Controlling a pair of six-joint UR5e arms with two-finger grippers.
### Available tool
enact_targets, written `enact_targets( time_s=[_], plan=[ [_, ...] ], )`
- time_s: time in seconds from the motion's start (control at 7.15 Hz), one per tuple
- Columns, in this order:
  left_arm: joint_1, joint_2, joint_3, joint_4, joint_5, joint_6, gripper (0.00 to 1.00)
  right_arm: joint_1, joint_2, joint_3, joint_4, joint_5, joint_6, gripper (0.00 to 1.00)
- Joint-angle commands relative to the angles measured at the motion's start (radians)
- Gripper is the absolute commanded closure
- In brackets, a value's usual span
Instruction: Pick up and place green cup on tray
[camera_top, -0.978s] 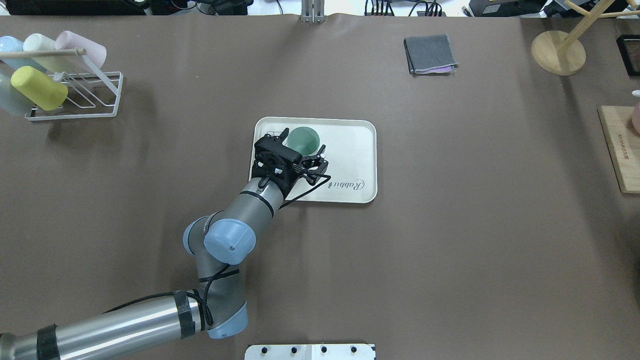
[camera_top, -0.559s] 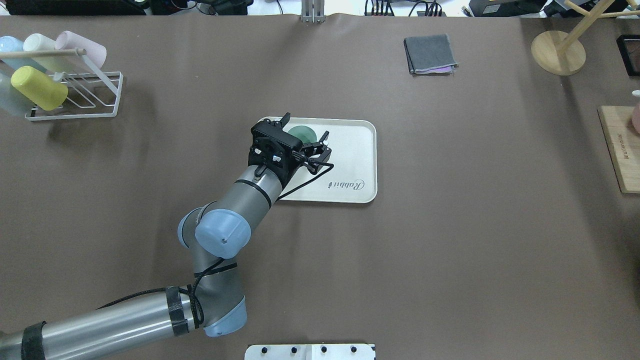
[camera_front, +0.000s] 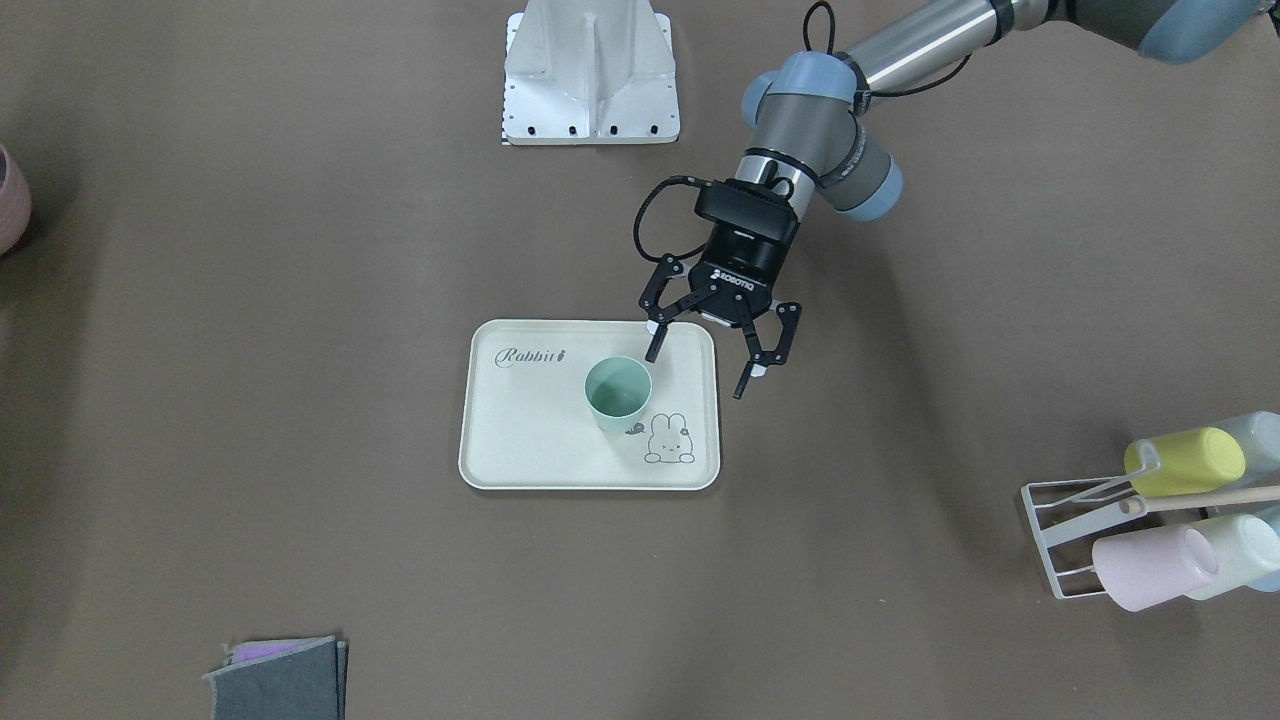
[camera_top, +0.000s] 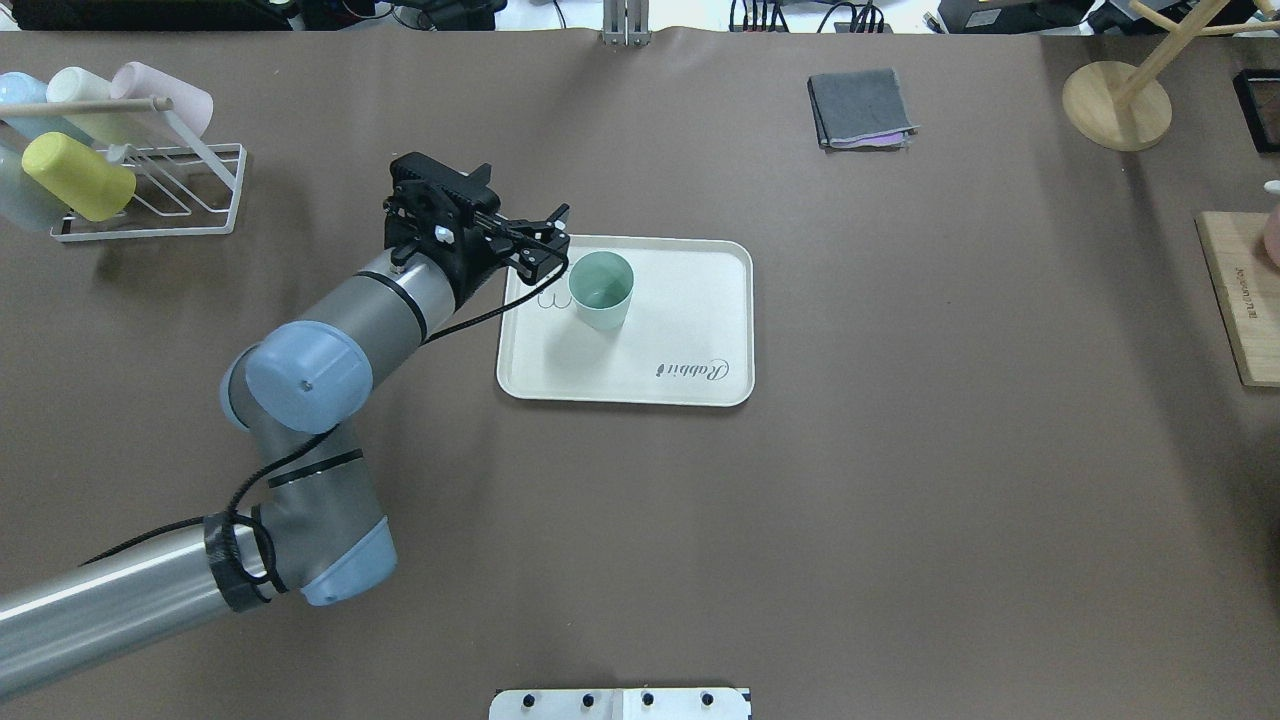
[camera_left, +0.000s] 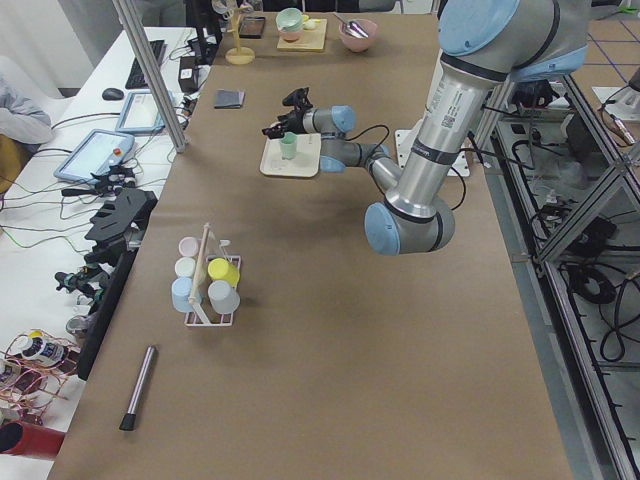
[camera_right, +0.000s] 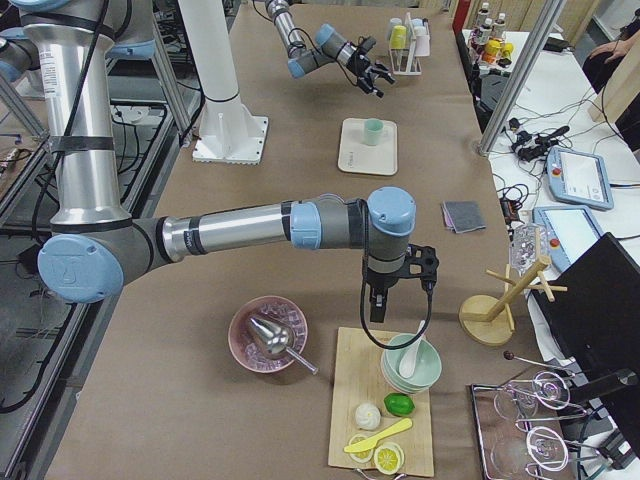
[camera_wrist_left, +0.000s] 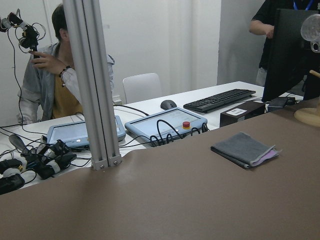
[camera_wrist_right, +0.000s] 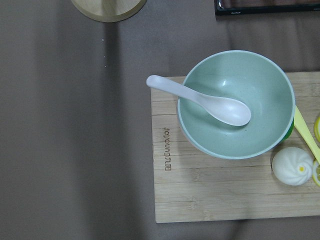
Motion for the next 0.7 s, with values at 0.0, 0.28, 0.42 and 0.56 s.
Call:
enact_targets(
  time_s=[0.0, 0.28, 0.42, 0.56],
  plan=[
    [-0.148, 0.125, -0.195, 0.217, -0.188, -0.029, 0.02, 0.000, 0.000, 0.001, 0.000, 0.000, 0.000, 0.00],
    [-0.445, 0.193, -0.215, 0.287, -0.594, -0.030, 0.02, 0.000, -0.002, 0.007, -0.001, -0.002, 0.000, 0.00],
    [-0.550, 0.207, -0.195, 0.310, -0.697, -0.029, 0.02, 0.002, -0.002, 0.010, -0.002, -0.002, 0.000, 0.00],
    [-0.641, 0.221, -0.165, 0.339, -0.788, -0.016, 0.02, 0.002, -0.002, 0.008, -0.002, -0.002, 0.000, 0.00]
  ],
)
